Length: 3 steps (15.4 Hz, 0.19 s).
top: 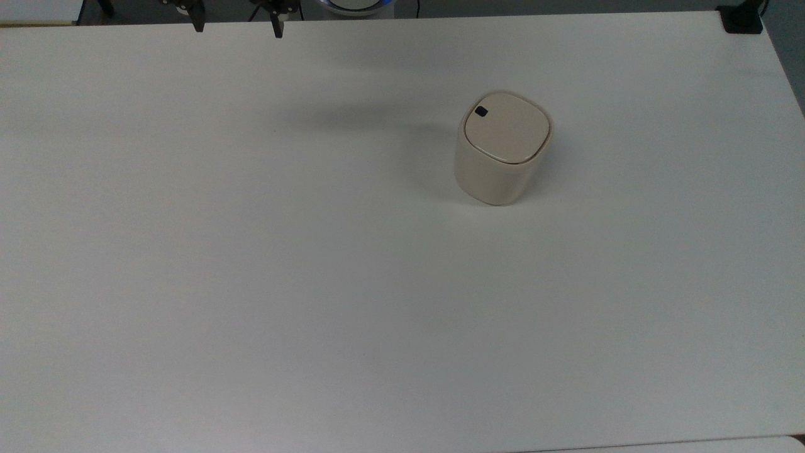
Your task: Close the trash bin
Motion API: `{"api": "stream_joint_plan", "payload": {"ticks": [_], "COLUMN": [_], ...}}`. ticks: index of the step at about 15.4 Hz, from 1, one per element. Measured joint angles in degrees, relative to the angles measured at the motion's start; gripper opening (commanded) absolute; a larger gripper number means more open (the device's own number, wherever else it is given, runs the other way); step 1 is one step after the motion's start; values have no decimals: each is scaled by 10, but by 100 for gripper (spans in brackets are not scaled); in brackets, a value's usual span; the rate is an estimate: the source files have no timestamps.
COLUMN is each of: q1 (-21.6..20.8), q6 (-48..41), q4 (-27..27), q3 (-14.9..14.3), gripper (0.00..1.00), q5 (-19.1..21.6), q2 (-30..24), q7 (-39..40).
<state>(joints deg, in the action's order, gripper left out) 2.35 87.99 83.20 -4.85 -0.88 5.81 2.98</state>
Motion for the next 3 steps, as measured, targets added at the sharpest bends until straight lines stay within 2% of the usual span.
{"api": "stream_joint_plan", "payload": {"ticks": [3], "q1": [-1], "q6": [19], "q4": [0], "q3": [4], "gripper": [100], "q5": [0], "q2": [0], "q7": [-59]}}
